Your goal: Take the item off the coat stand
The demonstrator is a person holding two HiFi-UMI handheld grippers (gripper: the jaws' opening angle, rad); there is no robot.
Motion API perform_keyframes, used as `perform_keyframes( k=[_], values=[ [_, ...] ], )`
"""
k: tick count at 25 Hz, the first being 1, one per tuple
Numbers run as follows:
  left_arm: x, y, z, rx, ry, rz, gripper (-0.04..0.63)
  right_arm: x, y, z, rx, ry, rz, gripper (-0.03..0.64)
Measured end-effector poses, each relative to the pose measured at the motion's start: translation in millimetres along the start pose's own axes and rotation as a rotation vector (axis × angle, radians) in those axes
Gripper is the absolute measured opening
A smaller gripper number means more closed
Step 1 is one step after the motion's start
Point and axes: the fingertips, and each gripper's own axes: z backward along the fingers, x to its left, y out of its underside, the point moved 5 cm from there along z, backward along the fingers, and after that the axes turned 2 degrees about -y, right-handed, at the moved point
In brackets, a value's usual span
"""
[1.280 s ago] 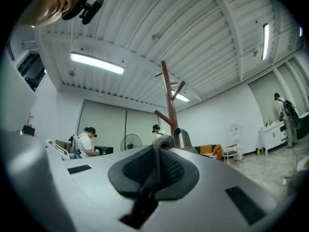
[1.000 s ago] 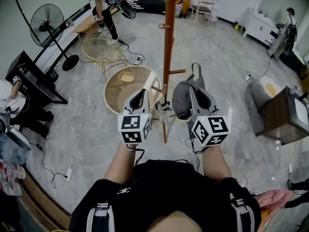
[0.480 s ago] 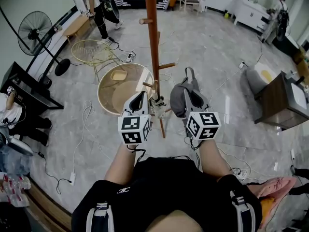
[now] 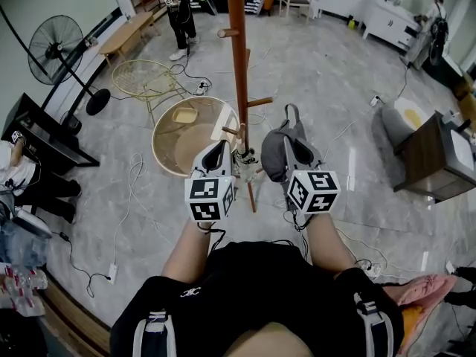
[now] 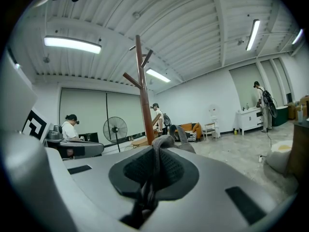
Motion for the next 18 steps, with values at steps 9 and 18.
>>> perform_keyframes(
  k=[9, 18],
  values=[
    [3, 2, 4, -0.007, 0.004, 0.009, 0.018, 7, -1, 0, -0.029, -0.022, 0.01, 0.028],
    [2, -1, 11, -0.01, 0.006, 0.005, 0.017, 14, -5, 4, -0.038, -0.061, -0.025, 0.029]
  ],
)
